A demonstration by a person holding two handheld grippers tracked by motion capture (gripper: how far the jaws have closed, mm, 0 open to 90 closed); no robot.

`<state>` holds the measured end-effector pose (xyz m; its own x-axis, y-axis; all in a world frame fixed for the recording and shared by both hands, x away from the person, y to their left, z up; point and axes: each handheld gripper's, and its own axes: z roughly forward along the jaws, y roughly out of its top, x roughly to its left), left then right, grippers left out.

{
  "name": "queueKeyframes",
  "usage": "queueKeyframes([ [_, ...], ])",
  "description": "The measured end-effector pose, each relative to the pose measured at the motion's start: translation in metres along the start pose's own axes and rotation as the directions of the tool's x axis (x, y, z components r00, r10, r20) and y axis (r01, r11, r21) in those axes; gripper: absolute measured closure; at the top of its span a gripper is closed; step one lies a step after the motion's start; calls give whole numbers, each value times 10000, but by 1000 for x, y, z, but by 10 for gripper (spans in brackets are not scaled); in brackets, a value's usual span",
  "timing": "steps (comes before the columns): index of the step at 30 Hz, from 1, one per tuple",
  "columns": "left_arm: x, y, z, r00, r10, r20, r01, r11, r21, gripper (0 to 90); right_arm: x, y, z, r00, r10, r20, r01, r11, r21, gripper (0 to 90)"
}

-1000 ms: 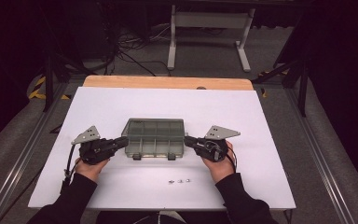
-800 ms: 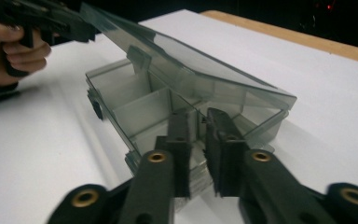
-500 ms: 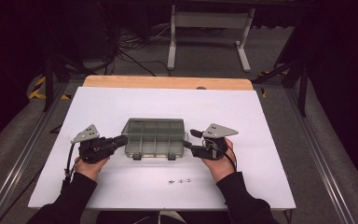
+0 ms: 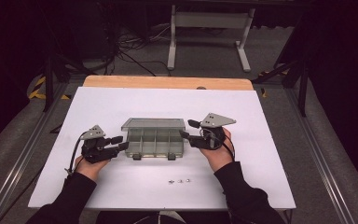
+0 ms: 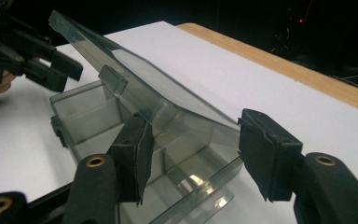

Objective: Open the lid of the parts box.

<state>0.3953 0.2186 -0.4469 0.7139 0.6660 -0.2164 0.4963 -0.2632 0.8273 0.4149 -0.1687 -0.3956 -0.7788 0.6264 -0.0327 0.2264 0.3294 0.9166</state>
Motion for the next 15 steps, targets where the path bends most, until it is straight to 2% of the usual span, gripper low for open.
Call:
queueKeyframes([
  [7, -2, -1, 3, 9999, 165, -39, -164, 9996, 216, 568, -9, 10, 5, 9998, 209, 21, -209, 9997, -144, 514],
  [15, -2, -1, 5, 9991, 425, -9, -424, 9981, 438, 583, -16, 17, 15, 9998, 154, 162, -152, 9998, -112, 552],
])
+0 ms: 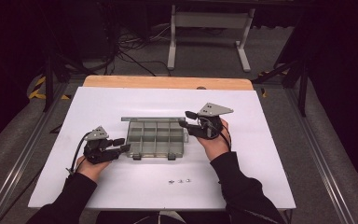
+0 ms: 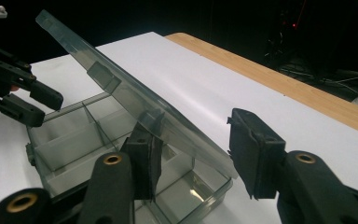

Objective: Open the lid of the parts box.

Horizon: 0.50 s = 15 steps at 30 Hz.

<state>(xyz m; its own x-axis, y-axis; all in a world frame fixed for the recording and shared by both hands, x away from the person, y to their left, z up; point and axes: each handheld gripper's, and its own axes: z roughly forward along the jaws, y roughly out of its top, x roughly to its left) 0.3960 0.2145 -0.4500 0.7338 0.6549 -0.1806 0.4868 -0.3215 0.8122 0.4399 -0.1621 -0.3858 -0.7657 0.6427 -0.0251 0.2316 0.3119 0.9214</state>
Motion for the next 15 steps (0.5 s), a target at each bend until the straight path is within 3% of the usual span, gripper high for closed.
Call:
queueKeyframes([
  [4, -1, -1, 2, 9999, 141, 54, -141, 9998, 133, 606, -3, 5, 4, 10000, -44, 59, 44, 10000, 52, 572],
  [10, 2, -1, 3, 9999, -86, 79, 83, 9996, 263, 638, -9, 12, 9, 9998, -61, 167, 61, 10000, 13, 581],
  [15, 2, -1, 3, 10000, -16, 43, 15, 9997, 244, 638, -15, 16, 15, 9997, 7, 235, -7, 10000, 3, 594],
])
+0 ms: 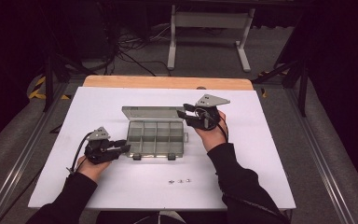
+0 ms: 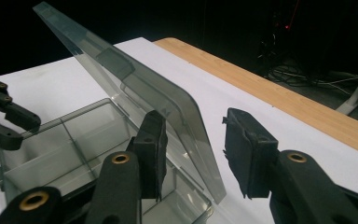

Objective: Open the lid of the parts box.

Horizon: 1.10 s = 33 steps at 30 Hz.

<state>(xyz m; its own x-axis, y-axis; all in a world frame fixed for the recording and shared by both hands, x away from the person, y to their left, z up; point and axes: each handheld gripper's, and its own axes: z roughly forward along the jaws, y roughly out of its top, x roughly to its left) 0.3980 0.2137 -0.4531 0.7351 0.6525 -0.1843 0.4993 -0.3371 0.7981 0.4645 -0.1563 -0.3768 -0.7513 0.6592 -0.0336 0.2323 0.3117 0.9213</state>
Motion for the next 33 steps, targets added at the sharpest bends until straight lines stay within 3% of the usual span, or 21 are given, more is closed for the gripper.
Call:
queueKeyframes([
  [13, 1, 0, 0, 9999, -10, 102, 10, 10000, 26, 635, -15, 8, 20, 9998, 124, 137, -127, 9997, 224, 636],
  [33, 2, 0, 1, 9999, 4, 140, -4, 10000, 2, 628, -37, 10, 52, 9973, 442, 585, -507, 9922, 1135, 637],
])
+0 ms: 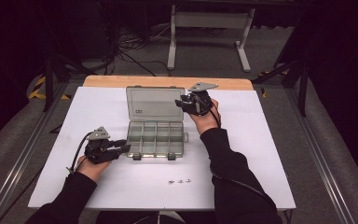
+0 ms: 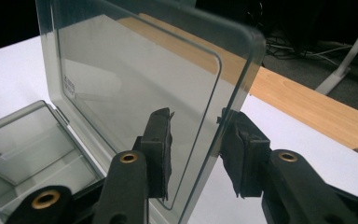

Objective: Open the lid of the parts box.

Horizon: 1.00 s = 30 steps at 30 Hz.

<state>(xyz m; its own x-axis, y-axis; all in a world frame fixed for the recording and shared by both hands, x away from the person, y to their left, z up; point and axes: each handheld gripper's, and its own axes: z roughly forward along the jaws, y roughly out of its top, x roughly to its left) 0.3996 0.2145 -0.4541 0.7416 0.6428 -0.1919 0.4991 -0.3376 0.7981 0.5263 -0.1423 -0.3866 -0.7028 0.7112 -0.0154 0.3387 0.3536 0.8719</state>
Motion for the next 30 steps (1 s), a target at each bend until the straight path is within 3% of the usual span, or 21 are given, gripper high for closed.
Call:
queueKeyframes([
  [17, 1, 0, 1, 9998, -187, 6, 187, 9998, 19, 616, -7, -17, 18, 9985, 527, -157, -514, 9960, 734, 607],
  [30, 1, 0, 2, 9999, -133, -11, 133, 9999, 1, 609, -10, -28, 28, 9946, 999, -270, -968, 9904, 986, 541],
])
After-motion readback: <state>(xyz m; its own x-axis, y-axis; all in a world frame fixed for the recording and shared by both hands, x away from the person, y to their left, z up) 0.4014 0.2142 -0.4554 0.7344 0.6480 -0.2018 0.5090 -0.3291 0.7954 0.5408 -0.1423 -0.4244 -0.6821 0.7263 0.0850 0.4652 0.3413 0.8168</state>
